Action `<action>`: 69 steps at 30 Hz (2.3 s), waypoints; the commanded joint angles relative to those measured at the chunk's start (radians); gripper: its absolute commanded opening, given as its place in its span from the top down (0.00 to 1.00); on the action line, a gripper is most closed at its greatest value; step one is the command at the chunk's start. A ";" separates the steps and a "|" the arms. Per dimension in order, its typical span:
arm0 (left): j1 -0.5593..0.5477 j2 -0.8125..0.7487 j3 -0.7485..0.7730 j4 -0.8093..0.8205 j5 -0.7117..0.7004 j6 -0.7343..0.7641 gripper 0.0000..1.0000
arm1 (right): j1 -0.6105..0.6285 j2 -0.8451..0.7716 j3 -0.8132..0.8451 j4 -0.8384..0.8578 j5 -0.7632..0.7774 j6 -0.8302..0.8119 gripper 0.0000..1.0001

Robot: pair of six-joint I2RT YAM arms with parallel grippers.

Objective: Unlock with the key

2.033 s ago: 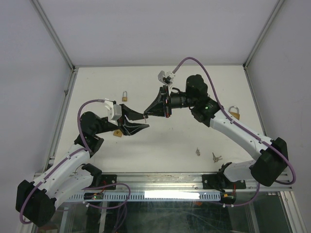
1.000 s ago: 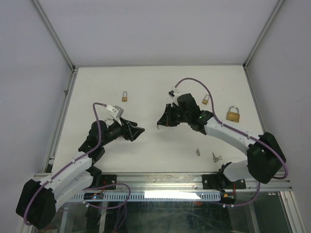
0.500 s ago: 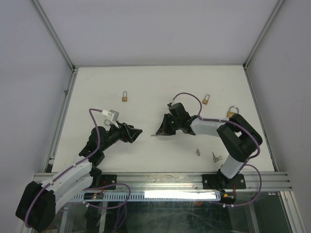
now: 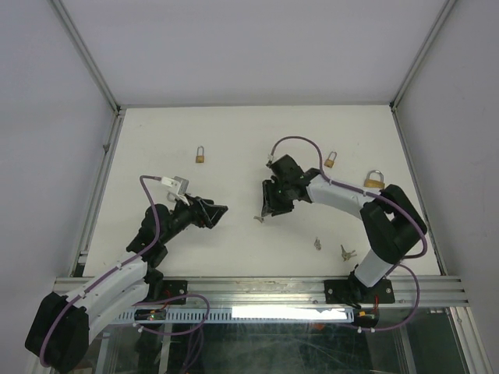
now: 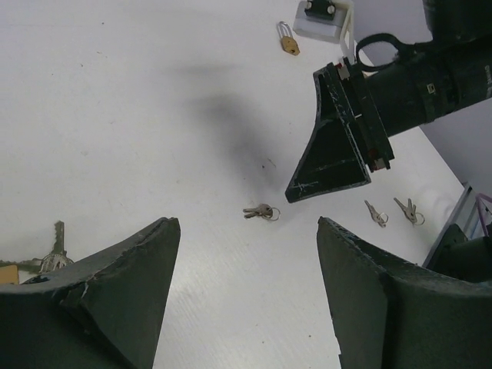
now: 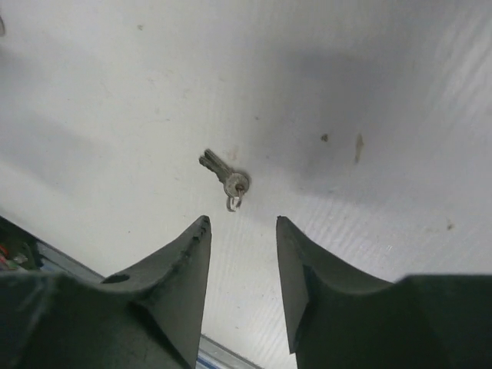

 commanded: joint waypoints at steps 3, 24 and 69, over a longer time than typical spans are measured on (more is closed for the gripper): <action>0.006 -0.021 -0.009 0.074 -0.019 -0.020 0.27 | 0.079 0.165 0.299 -0.332 0.117 -0.364 0.72; 0.017 -0.019 -0.015 0.081 -0.028 -0.027 0.25 | 0.175 0.399 0.551 -0.466 0.183 -0.529 0.71; 0.007 0.071 0.210 0.170 0.522 0.529 0.55 | 0.003 -0.258 0.282 0.026 -0.722 -0.478 1.00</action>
